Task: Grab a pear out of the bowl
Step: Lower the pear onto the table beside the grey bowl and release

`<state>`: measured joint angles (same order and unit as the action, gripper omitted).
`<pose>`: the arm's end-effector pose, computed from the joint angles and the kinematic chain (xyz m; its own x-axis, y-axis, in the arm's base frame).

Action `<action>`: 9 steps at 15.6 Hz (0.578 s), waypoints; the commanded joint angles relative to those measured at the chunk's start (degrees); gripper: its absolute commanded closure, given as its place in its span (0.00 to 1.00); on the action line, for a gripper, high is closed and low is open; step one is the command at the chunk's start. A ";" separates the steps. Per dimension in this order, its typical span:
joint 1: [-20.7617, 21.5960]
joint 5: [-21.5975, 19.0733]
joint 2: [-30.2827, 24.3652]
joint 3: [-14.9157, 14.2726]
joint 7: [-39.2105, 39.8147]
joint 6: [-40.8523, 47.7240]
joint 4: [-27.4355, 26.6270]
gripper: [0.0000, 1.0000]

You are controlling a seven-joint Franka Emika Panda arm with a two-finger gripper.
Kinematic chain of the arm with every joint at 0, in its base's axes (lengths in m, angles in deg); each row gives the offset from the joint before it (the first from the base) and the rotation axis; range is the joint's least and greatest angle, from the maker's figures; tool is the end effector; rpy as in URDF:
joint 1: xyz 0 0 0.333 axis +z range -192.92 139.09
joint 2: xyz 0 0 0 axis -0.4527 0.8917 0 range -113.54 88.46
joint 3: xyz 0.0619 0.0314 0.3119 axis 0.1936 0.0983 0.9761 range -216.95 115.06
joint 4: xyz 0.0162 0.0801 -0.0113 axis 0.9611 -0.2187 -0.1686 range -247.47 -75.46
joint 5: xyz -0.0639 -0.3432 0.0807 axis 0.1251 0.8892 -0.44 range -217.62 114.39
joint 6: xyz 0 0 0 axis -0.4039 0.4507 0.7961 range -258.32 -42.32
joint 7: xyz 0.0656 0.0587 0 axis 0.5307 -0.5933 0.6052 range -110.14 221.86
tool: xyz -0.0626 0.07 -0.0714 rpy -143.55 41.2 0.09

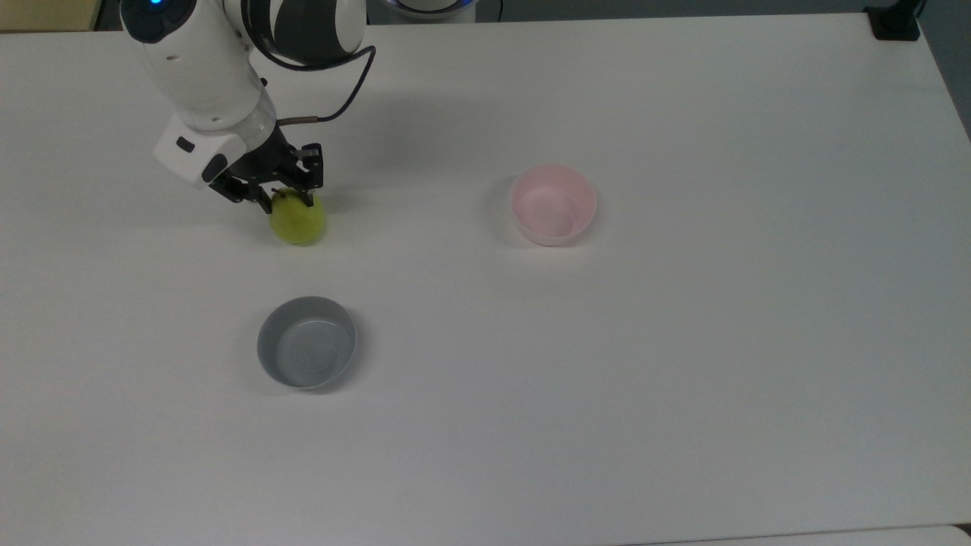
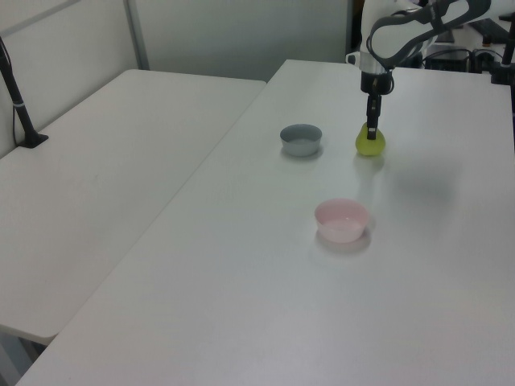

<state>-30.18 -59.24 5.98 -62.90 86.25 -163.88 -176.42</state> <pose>0.5812 -0.1415 0.3676 0.9792 0.2025 -0.0145 0.2012 -0.9776 -0.0613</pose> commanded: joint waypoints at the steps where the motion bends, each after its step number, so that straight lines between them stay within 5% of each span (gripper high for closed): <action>1: -0.68 -1.34 -0.50 -0.44 0.46 -0.65 -0.60 0.37; 2: -0.78 -1.34 -0.76 -0.44 0.46 -0.39 -0.51 0.00; 9: -0.16 2.51 -5.77 -0.35 -6.56 3.38 1.50 0.00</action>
<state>-31.22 -59.27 4.26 -63.07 83.16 -163.87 -175.15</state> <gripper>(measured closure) 0.000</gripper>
